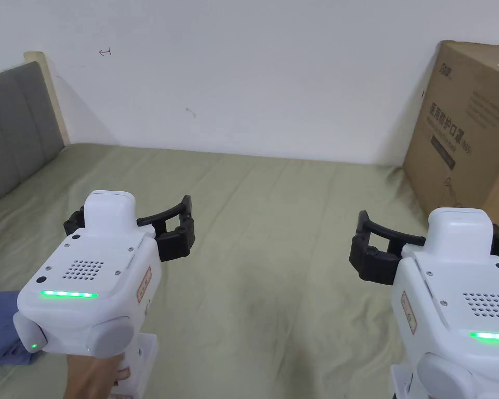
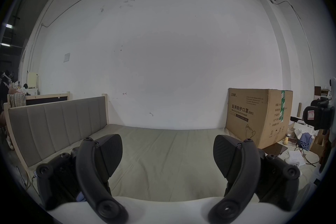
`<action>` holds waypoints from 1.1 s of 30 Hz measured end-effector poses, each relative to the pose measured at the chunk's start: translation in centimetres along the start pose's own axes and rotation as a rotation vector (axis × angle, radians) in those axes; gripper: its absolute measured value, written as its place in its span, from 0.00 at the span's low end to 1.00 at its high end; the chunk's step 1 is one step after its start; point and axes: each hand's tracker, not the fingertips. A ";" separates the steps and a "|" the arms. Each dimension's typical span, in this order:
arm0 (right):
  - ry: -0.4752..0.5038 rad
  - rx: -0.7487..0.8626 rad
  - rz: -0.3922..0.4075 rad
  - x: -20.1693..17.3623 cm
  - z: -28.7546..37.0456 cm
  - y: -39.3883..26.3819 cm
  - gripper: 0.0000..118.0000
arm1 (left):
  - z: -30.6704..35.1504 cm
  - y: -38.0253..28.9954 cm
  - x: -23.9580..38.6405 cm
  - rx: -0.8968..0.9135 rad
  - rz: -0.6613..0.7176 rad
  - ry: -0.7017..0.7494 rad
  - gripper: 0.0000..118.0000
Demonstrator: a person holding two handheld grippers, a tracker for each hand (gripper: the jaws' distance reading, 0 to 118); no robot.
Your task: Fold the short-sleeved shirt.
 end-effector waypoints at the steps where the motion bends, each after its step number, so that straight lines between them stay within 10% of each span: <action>1: 0.000 -0.001 0.001 0.0 0.0 0.0 1.00 | 0.0 0.0 0.0 0.001 0.000 0.002 0.87; 33: -0.005 -0.009 0.004 0.0 -0.3 -0.1 1.00 | -0.5 0.0 0.3 -0.006 -0.020 -0.014 0.87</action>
